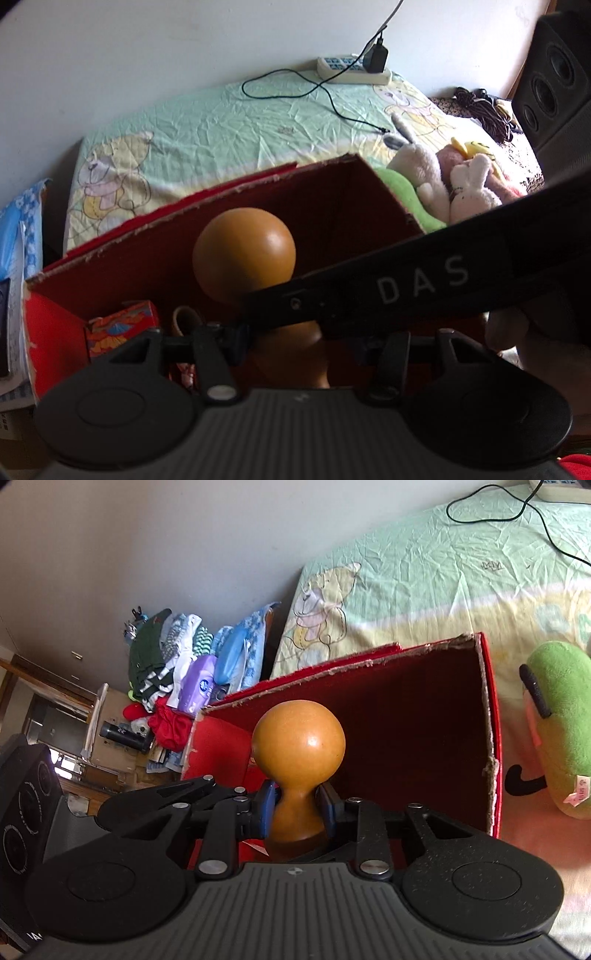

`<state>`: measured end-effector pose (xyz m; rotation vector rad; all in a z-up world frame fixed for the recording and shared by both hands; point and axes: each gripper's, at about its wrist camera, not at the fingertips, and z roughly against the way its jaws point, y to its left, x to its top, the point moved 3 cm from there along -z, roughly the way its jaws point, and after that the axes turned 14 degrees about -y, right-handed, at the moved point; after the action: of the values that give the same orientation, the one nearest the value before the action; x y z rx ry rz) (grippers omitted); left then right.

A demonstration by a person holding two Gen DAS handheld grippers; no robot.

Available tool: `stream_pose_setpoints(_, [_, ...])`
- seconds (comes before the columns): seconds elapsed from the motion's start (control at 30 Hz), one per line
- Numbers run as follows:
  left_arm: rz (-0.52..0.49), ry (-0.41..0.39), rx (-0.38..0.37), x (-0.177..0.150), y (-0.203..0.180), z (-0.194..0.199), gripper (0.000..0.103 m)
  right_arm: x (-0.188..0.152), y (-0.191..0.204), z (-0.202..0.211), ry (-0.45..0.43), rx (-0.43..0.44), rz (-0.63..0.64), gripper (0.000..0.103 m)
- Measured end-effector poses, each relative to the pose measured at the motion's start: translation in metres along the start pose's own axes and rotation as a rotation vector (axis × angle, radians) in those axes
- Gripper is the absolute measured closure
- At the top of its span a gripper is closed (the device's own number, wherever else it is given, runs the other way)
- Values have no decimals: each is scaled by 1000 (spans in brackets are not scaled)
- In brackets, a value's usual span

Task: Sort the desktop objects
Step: 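Lift the gourd with the right gripper over the red cardboard box, then lower the gourd into the box beside the strap bundle, open right gripper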

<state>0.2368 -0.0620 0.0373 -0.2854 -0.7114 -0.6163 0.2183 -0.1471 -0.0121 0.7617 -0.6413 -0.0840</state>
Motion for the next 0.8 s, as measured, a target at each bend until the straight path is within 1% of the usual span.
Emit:
stream_pose_setpoints(0.07, [23,52,-20,-4,6,-8,50,-3,-1,-12,37,-29,10,73])
stream_pose_setpoints(0.13, [32,85,-33,-9,11,-16,50,-6,-1,-20,59,-53,27,73])
stream_pose_setpoints(0.3, [34,162,-43,-17,20,-33,50,-11,-3,-37,112,-105,40,73])
stream_pose_setpoints(0.47, [14,249,-43,-25,25,-52,50,-18,-7,-51,160,-143,39,74])
stream_pose_setpoints(0.6, [12,275,-44,-28,26,-55,50,-21,-12,-55,183,-151,19,75])
stream_pose_setpoints(0.7, [-23,258,-23,-27,24,-51,47,-26,-14,-58,197,-217,75,77])
stream_pose_setpoints(0.73, [-27,248,-23,-28,25,-49,46,-27,-16,-58,204,-211,57,79])
stream_pose_setpoints(0.77, [-23,244,-26,-29,26,-49,46,-26,-16,-57,201,-191,42,79])
stream_pose_setpoints(0.8, [-14,246,-26,-29,27,-49,46,-25,-17,-57,197,-191,44,79])
